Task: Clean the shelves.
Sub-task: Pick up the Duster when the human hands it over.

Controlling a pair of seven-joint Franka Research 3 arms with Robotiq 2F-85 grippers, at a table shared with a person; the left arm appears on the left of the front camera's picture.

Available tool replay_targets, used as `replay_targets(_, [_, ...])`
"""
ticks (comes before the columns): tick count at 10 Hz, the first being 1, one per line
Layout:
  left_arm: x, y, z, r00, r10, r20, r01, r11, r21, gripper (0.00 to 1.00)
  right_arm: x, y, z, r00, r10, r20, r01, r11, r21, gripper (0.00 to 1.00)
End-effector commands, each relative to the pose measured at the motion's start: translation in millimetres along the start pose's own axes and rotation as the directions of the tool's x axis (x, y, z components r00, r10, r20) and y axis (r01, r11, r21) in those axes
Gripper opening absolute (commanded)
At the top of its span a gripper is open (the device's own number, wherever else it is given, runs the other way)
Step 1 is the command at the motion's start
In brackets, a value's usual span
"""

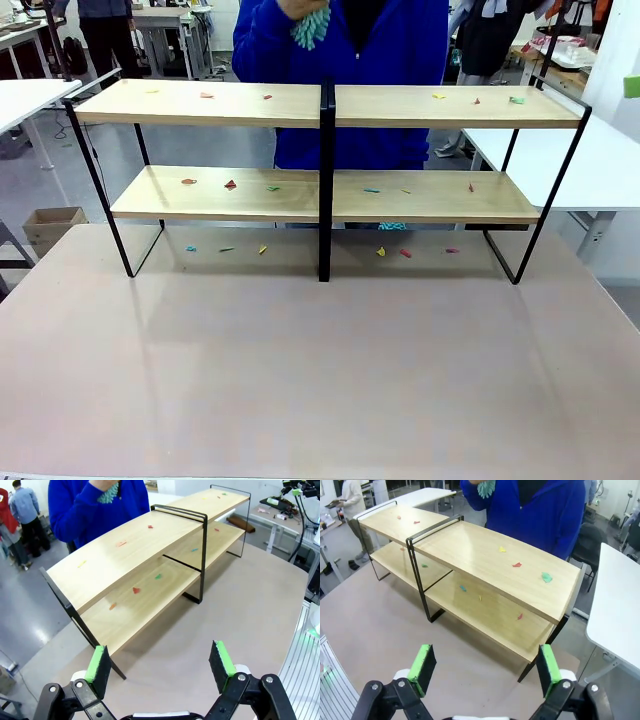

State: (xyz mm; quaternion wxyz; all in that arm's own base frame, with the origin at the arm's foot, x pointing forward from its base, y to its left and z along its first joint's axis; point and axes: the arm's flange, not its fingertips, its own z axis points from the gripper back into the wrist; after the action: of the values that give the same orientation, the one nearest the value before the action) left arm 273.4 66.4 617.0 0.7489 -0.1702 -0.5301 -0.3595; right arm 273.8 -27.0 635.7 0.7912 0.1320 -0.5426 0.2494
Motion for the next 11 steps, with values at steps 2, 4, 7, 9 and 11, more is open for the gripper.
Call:
replay_targets(2, [1.7,-1.6,0.6,1.0,-0.005,0.012,0.005,1.0,-0.009,1.0,-0.4,1.1,-0.2,1.0,0.008,-0.008,-0.008,1.0,0.003,1.0])
replay_targets(4, [1.7,-1.6,0.6,1.0,-0.005,0.012,0.005,1.0,-0.009,1.0,-0.4,1.1,-0.2,1.0,0.008,-0.008,-0.008,1.0,0.003,1.0])
replay_targets(7, [1.7,-1.6,0.6,1.0,-0.005,0.012,0.005,1.0,-0.009,1.0,-0.4,1.1,-0.2,1.0,0.008,-0.008,-0.008,1.0,0.003,1.0])
replay_targets(9, [1.7,-1.6,0.6,1.0,-0.005,0.012,0.005,1.0,-0.009,1.0,-0.4,1.1,-0.2,1.0,0.008,-0.008,-0.008,1.0,0.003,1.0])
replay_targets(11, [1.7,-1.6,0.6,1.0,-0.005,0.012,0.005,1.0,-0.009,1.0,-0.4,1.1,-0.2,1.0,0.008,-0.008,-0.008,1.0,0.003,1.0])
